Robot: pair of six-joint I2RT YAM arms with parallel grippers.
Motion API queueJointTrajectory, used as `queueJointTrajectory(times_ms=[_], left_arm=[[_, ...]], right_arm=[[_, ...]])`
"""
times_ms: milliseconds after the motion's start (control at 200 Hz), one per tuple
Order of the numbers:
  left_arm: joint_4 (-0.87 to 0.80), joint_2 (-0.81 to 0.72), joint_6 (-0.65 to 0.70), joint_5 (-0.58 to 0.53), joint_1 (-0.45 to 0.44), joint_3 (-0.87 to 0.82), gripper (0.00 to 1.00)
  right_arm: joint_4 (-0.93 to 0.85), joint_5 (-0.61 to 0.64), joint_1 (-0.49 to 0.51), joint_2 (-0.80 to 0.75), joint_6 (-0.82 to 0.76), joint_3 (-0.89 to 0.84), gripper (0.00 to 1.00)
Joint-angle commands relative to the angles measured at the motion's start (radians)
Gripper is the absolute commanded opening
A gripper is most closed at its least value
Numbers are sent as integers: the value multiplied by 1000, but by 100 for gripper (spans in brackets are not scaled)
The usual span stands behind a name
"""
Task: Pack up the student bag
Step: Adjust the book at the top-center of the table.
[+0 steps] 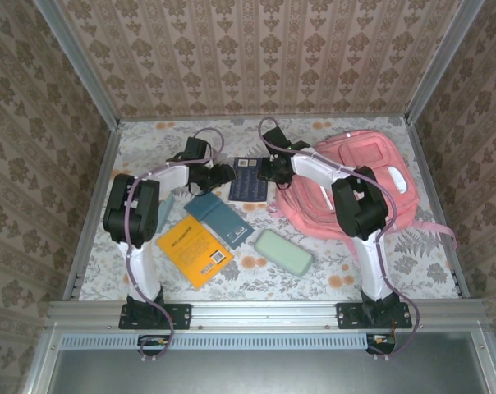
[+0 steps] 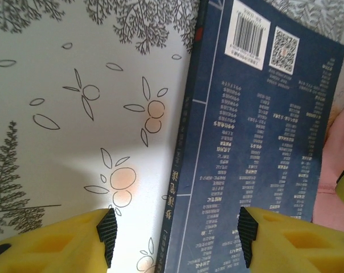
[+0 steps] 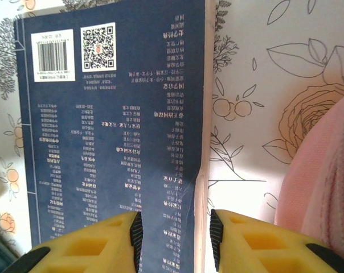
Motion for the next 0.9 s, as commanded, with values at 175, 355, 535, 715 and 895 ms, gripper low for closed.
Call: queueJointTrajectory(times_ms=[175, 355, 535, 715, 895], left_arm=[[-42, 45, 57, 40, 3, 59, 61], [-105, 56, 87, 9, -10, 84, 61], [-100, 74, 87, 45, -23, 90, 61], [-32, 102, 39, 157, -21, 82, 59], [182, 101, -71, 350, -10, 22, 55]], right_arm=[[-112, 42, -6, 125, 30, 79, 40], [-168, 47, -5, 149, 94, 101, 40], [-85, -51, 1, 161, 88, 79, 39], [-12, -147, -3, 167, 44, 82, 38], [1, -198, -8, 178, 28, 103, 36]])
